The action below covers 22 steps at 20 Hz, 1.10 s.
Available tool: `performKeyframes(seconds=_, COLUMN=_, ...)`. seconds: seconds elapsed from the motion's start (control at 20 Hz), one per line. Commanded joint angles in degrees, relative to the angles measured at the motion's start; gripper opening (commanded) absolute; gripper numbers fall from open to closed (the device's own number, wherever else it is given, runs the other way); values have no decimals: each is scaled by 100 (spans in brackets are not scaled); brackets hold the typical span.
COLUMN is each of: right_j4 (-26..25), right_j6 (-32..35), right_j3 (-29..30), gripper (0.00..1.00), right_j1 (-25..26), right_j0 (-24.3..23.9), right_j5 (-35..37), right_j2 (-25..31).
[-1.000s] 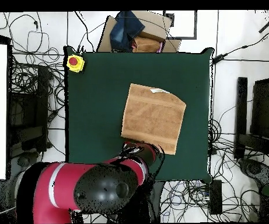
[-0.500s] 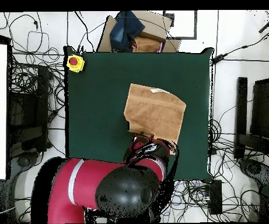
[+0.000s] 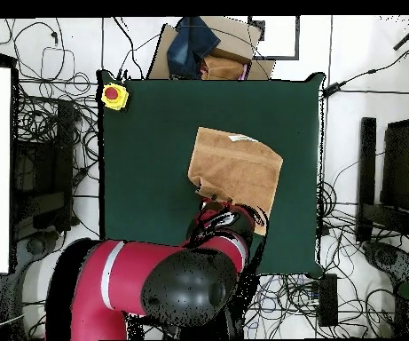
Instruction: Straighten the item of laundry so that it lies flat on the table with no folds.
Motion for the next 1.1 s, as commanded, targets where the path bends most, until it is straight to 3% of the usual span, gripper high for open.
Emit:
performKeyframes(seconds=0.05, right_j4=-37, right_j6=180, right_j3=237, gripper=100, right_j1=-434, right_j0=136, right_j5=761, right_j2=841)
performKeyframes(seconds=0.6, right_j4=-232, right_j6=29, right_j3=518, gripper=100, right_j1=-818, right_j0=-6, right_j5=995, right_j2=1041)
performKeyframes(seconds=1.1, right_j4=-204, right_j6=75, right_j3=185, gripper=100, right_j1=-504, right_j0=41, right_j5=821, right_j2=929)
